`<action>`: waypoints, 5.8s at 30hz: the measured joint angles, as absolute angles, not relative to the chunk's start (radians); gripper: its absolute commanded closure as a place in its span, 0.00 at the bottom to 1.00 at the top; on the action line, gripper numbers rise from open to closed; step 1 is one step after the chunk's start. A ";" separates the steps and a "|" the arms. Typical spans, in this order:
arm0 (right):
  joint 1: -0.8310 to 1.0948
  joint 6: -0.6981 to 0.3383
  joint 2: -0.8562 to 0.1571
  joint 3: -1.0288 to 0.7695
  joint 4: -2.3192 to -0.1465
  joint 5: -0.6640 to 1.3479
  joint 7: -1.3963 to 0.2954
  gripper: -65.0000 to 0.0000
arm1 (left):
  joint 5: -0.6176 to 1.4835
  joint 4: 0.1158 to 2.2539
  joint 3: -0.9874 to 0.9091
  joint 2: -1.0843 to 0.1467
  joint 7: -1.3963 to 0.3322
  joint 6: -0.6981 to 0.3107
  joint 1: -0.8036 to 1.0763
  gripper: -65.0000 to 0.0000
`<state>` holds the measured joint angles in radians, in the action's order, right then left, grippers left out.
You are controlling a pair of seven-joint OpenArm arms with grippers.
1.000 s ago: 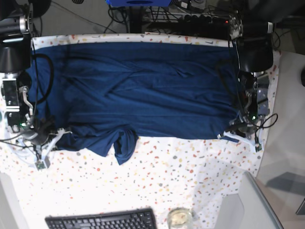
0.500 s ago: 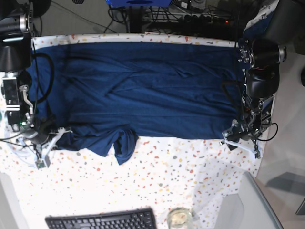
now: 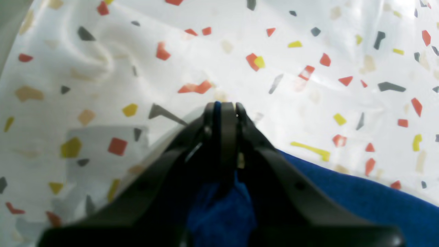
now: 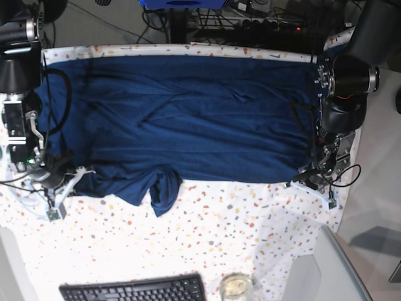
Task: Layout the t-shirt on the table in an organized manner, then fold the t-shirt properly
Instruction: 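Lift the hem edge with both grippers and fold it toward the collar, then lay the folded hem down with both grippers and release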
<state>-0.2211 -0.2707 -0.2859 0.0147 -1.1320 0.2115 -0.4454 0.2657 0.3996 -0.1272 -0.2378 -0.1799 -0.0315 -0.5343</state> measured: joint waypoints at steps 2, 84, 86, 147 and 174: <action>-0.223 -0.271 -0.285 0.015 -1.131 0.212 -0.446 1.00 | 0.265 0.434 -0.127 -0.234 -0.191 -0.039 -0.534 1.00; -0.014 -0.509 -0.404 -0.220 -1.227 0.208 -0.495 1.00 | 0.269 1.390 -0.329 -0.207 -0.610 -0.039 0.079 1.00; 0.018 -0.508 -0.398 -0.226 -1.268 0.212 -0.510 1.00 | 0.270 1.405 -0.327 -0.201 -0.610 -0.047 0.090 1.00; 0.305 -0.506 -0.262 -0.402 -1.471 0.204 -0.623 0.77 | 0.266 1.607 -0.417 -0.125 -0.596 -0.043 0.400 1.00; 0.031 -0.507 -0.326 -0.397 -1.205 0.204 -0.613 1.00 | 0.263 1.460 -0.415 -0.111 -0.519 -0.035 0.269 1.00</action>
